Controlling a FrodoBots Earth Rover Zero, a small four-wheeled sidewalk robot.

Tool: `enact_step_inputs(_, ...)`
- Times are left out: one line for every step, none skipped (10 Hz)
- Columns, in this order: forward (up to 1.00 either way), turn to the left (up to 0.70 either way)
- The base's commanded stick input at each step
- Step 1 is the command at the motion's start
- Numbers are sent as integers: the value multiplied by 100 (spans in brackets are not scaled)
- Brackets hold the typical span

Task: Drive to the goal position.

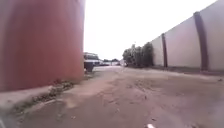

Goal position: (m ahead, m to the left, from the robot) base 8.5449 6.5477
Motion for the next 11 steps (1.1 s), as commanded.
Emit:
enact_step_inputs(30, 0)
enact_step_inputs(30, 0)
enact_step_inputs(30, 0)
enact_step_inputs(30, 0)
enact_step_inputs(30, 0)
enact_step_inputs(30, 0)
enact_step_inputs(30, 0)
enact_step_inputs(30, 0)
enact_step_inputs(30, 0)
enact_step_inputs(30, 0)
enact_step_inputs(30, 0)
